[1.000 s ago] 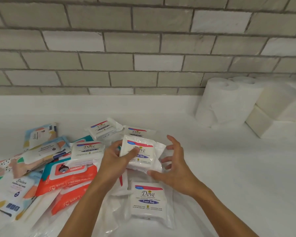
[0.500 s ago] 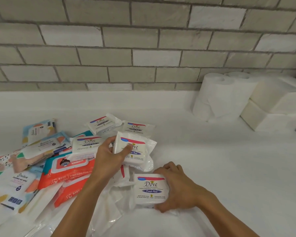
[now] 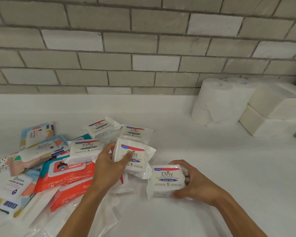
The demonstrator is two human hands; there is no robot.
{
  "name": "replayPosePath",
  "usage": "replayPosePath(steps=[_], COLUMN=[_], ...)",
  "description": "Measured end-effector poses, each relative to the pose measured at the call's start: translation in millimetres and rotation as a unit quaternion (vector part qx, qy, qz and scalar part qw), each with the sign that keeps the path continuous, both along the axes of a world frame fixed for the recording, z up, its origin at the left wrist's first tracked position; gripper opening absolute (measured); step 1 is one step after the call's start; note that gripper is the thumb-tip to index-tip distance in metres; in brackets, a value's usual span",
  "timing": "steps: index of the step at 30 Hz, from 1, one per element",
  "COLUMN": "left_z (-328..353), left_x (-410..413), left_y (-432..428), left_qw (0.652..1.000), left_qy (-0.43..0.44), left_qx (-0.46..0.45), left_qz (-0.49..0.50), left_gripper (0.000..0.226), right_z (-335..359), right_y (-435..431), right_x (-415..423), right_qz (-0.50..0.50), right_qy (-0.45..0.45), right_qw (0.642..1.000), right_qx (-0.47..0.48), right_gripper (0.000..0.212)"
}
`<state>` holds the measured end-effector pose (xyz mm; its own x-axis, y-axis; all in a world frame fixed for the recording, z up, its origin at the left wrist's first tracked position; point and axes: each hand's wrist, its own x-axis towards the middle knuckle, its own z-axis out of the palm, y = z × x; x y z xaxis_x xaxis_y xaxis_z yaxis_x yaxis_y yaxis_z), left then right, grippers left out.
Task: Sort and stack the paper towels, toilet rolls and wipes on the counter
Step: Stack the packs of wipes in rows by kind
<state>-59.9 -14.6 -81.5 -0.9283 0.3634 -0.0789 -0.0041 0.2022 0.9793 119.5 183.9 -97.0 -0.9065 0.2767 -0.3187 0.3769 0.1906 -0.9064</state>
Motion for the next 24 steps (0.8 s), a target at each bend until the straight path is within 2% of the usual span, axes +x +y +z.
replayPosePath(steps=[4, 6, 9, 12, 15, 19, 24], left_z=[-1, -1, -2, -2, -2, 8, 27], left_x=[2, 2, 3, 2, -3, -11, -30], left_y=[2, 3, 3, 4, 7, 17, 45], left_qw=[1.0, 1.0, 1.0, 1.0, 0.999, 0.998, 0.993], left_qy=[0.003, 0.003, 0.002, -0.003, -0.009, -0.016, -0.036], left_qx=[-0.006, -0.01, -0.005, 0.003, 0.014, 0.044, 0.083], left_qz=[0.001, 0.003, 0.007, 0.014, 0.029, 0.046, 0.073], left_gripper=[0.05, 0.05, 0.048, 0.045, 0.042, 0.037, 0.034], right_z=[1, 1, -4, -6, -9, 1, 17], right_y=[0, -6, -16, -21, -17, 1, 40], right_x=[-1, -6, -15, -22, -26, -31, -49], right_qz=[-0.083, -0.15, -0.238, -0.28, -0.3, -0.304, -0.337], right_qy=[-0.003, -0.006, -0.01, -0.014, -0.01, 0.022, 0.073], right_qw=[0.984, 0.969, 0.956, 0.951, 0.941, 0.931, 0.913], right_qx=[-0.158, -0.197, -0.17, -0.132, -0.154, -0.199, -0.217], right_gripper=[0.083, 0.08, 0.083, 0.077, 0.061, 0.026, 0.021])
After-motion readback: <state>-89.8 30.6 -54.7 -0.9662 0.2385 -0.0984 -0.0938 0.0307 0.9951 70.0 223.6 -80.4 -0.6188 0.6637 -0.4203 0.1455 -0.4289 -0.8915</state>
